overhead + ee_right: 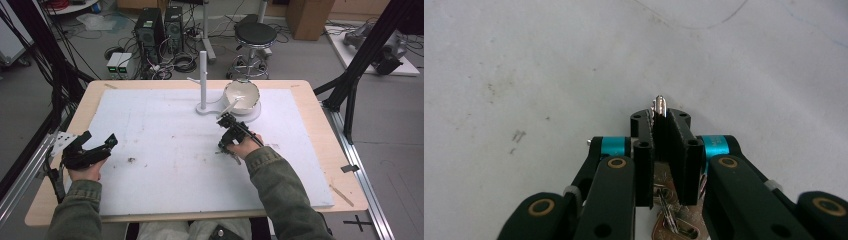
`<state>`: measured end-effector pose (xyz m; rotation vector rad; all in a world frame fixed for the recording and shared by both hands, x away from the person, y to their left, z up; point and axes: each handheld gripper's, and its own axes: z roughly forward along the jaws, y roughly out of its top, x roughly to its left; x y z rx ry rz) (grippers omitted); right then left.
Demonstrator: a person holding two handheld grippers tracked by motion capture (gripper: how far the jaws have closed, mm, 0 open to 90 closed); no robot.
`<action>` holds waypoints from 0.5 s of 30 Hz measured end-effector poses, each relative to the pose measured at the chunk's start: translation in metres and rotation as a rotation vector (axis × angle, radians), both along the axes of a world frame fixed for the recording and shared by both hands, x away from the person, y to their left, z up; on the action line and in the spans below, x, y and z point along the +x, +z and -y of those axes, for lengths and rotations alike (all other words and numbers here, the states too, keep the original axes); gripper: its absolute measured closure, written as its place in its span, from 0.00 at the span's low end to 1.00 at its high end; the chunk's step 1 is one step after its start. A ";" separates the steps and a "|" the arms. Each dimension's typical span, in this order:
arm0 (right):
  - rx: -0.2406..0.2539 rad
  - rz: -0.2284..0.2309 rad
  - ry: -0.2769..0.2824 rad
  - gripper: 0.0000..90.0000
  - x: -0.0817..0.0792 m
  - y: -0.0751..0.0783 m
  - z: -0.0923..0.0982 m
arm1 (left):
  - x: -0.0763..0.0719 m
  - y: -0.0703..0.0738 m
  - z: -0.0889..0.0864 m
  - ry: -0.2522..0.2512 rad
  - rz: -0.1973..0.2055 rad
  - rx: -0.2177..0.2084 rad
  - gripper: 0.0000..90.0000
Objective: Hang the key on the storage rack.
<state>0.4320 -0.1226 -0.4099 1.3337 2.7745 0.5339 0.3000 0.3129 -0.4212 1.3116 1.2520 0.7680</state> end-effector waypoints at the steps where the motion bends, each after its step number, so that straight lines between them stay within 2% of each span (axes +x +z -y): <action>1: 0.007 0.005 0.003 0.91 -0.001 0.001 0.000 | 0.000 0.000 0.000 -0.002 0.000 0.001 0.02; 3: 0.026 0.040 0.006 0.92 -0.002 0.006 0.002 | 0.000 0.000 0.000 -0.004 0.000 0.000 0.02; 6: 0.041 0.035 0.006 0.92 -0.002 0.009 0.005 | -0.001 0.000 0.000 -0.005 0.000 0.002 0.02; 10: 0.078 0.058 -0.001 0.93 -0.004 0.014 0.013 | -0.001 0.000 0.000 -0.005 0.001 -0.001 0.02; 11: 0.087 0.070 -0.002 0.99 -0.004 0.016 0.015 | -0.001 0.000 0.000 -0.006 0.001 -0.001 0.02; 13: 0.106 0.093 -0.005 0.99 -0.006 0.021 0.019 | -0.001 0.000 0.000 -0.007 -0.001 -0.001 0.02; 15: 0.116 0.091 0.004 0.99 -0.007 0.023 0.021 | -0.001 0.000 0.000 -0.008 -0.001 -0.002 0.02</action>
